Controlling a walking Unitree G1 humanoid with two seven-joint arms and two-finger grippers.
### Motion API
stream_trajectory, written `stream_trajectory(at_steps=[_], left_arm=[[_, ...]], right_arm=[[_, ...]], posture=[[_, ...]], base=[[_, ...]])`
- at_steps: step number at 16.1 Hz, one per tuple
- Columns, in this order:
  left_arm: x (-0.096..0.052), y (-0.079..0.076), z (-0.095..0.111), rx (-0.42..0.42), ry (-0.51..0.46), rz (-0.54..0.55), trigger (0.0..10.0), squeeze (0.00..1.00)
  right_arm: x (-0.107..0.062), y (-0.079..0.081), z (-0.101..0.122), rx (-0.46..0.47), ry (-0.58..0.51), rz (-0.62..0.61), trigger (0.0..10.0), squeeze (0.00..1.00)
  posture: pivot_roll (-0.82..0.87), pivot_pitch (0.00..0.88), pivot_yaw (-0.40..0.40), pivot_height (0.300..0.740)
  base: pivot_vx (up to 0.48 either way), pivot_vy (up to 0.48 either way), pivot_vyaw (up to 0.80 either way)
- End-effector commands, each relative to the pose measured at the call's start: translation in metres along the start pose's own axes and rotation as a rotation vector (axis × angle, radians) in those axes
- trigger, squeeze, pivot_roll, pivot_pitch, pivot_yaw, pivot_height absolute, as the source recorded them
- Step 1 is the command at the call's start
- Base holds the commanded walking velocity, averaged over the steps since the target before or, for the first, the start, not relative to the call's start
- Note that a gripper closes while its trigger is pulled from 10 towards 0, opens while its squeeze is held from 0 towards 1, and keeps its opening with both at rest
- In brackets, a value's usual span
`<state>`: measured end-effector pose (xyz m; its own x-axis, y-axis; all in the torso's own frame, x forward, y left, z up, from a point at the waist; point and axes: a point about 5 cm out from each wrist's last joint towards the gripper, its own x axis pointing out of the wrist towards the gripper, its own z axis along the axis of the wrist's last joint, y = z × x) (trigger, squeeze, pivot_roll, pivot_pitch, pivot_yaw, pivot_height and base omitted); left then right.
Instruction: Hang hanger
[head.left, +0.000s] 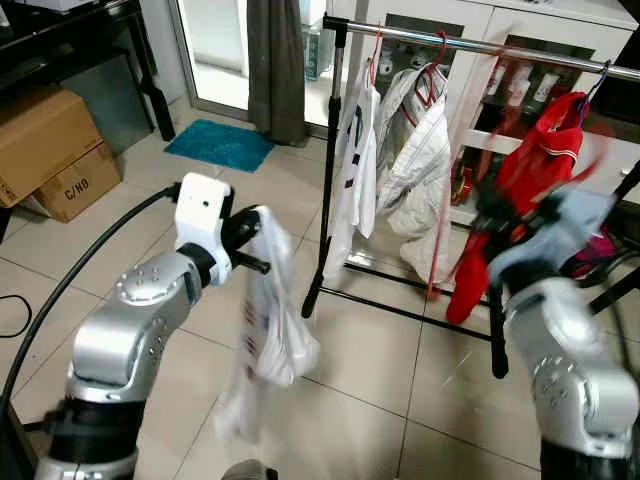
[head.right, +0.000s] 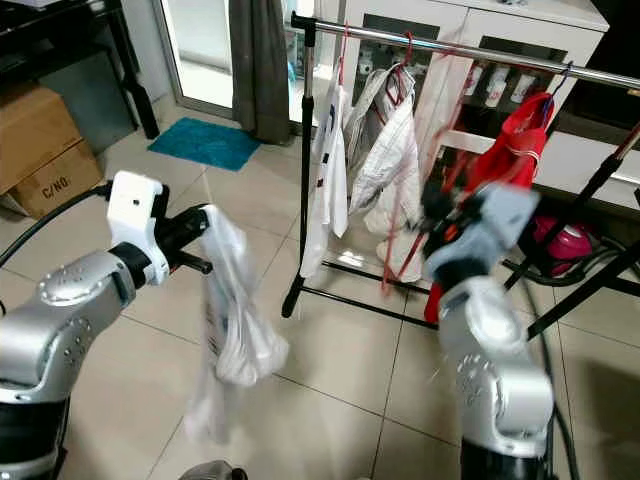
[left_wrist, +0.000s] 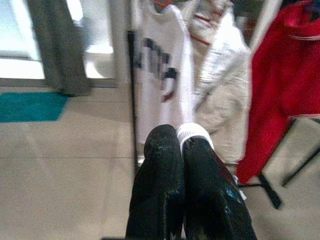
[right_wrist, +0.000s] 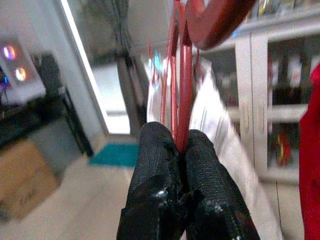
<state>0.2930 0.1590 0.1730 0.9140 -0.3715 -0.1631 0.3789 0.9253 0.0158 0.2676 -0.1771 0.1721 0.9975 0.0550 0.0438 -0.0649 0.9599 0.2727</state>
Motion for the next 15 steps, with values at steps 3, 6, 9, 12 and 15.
stream_trajectory(at_steps=[3,6,9,12,15], left_arm=[[-0.01,-0.012,-0.002,0.091,-0.031,0.045,10.0,0.0],[-0.016,-0.019,-0.007,0.085,-0.038,0.062,10.0,0.0],[-0.018,-0.026,-0.005,0.078,-0.067,0.076,10.0,0.0],[-0.019,-0.026,0.004,0.054,-0.102,0.083,10.0,0.0],[-0.02,-0.024,0.004,0.056,-0.107,0.121,10.0,0.0]], right_arm=[[-0.021,-0.001,-0.03,-0.219,0.219,0.007,10.0,0.0],[-0.027,-0.004,-0.035,-0.189,0.257,-0.035,10.0,0.0],[-0.03,-0.011,-0.033,-0.116,0.275,-0.101,10.0,0.0],[-0.026,-0.01,-0.021,-0.13,0.225,-0.106,10.0,0.0],[-0.027,-0.009,-0.015,-0.183,0.176,-0.137,10.0,0.0]], posture=[[0.04,0.012,-0.032,0.74],[0.04,0.026,-0.048,0.74],[0.05,0.03,-0.059,0.74],[0.05,0.028,-0.06,0.74],[0.05,0.024,-0.055,0.74]], base=[[0.0,0.0,0.0],[0.0,0.0,-0.23],[0.0,0.0,-0.8],[0.0,0.0,-0.78],[0.0,0.0,-0.77]])
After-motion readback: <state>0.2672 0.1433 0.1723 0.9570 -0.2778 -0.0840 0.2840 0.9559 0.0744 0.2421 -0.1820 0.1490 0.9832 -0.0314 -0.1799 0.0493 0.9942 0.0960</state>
